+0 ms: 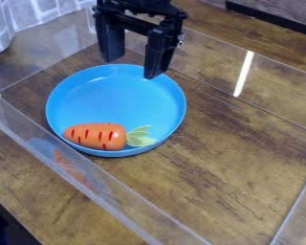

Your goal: Remove the carrot from inside the blue tray and put it on the table

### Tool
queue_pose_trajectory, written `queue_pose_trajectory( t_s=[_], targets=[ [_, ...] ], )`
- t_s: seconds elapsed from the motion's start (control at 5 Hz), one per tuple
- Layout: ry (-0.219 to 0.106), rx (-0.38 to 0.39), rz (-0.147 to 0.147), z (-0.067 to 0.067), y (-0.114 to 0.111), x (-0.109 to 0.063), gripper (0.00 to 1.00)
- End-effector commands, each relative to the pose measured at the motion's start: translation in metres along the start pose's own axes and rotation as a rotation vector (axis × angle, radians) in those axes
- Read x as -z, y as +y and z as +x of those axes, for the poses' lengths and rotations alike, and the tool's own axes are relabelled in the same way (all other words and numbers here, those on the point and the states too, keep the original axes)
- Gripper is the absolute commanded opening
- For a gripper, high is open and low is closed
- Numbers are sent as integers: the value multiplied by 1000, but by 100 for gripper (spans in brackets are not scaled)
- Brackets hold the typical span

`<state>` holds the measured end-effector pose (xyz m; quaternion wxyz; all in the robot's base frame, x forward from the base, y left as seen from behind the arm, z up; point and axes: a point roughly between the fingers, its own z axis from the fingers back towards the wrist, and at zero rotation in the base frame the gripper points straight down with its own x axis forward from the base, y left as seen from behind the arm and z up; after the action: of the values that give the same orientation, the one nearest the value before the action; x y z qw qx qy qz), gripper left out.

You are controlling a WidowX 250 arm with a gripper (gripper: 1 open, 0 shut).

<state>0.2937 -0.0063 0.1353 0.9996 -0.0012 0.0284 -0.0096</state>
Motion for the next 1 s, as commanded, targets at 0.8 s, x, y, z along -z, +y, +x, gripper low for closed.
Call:
queue_pose_trajectory(
  t_s=[0.8],
  targets=[
    [57, 565, 35, -23, 10, 33, 100]
  ],
)
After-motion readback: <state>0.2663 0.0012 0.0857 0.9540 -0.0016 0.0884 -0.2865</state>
